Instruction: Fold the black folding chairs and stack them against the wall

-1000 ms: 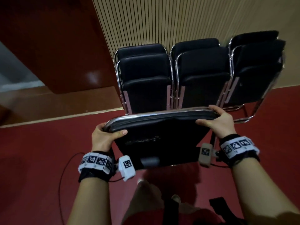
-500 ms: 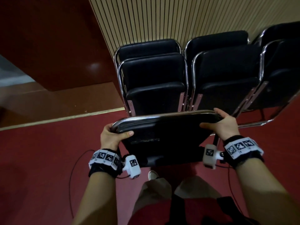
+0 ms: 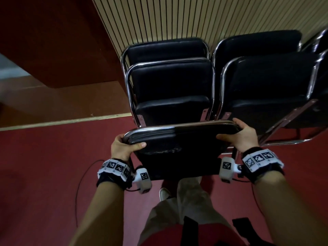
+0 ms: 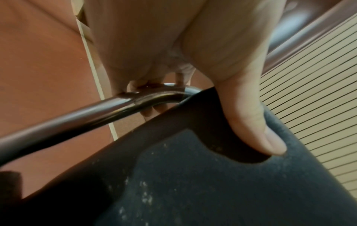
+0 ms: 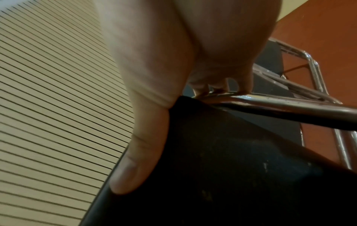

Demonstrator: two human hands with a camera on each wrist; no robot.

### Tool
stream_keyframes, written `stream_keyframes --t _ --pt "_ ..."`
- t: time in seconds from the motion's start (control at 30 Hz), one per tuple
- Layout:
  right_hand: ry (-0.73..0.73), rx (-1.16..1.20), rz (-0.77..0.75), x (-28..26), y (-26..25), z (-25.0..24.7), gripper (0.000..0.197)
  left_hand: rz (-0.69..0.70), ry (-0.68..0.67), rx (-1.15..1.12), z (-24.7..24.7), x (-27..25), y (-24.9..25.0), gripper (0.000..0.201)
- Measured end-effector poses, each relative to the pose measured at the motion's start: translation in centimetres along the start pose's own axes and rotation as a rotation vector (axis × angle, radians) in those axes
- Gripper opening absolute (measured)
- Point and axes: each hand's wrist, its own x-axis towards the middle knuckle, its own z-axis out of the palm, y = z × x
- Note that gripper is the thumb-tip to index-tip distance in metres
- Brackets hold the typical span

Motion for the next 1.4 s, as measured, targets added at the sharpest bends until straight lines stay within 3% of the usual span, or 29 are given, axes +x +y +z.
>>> stream_keyframes --t 0.07,0.23,0.67,0.97,1.13,1.2,1.3,1.4 --pt "-0.012 -0.013 0.005 1.4 0.0 0.2 0.073 -0.014 0.001 0.013 0.7 0.8 0.1 0.059" --pt "-0.057 0.002 0.013 6.1 0.0 1.1 0.096 -0.028 0.024 0.020 2.6 3.4 1.2 0.065" --pt "-0.109 -0.152 -0.027 13.8 -4.6 3.1 0.094 -0.069 0.070 0.071 4.5 9.8 5.1 0.072" --pt "-0.117 -0.066 -0.041 17.6 -5.7 5.1 0.095 -0.067 0.050 0.061 6.4 12.4 7.4 0.052" --pt "-0.077 0.010 -0.050 18.9 -5.3 6.5 0.093 -0.059 0.095 -0.004 7.4 13.8 6.9 0.085" --pt "-0.064 0.040 -0.024 19.3 -4.7 6.8 0.098 -0.082 0.116 -0.006 7.7 14.2 6.5 0.102" --pt "-0.039 0.079 0.085 19.5 -3.1 7.0 0.096 -0.136 0.155 -0.008 8.1 14.6 5.7 0.099" --pt "-0.071 0.034 0.252 19.9 0.3 7.3 0.109 -0.385 0.233 0.122 8.4 13.8 4.4 0.089"
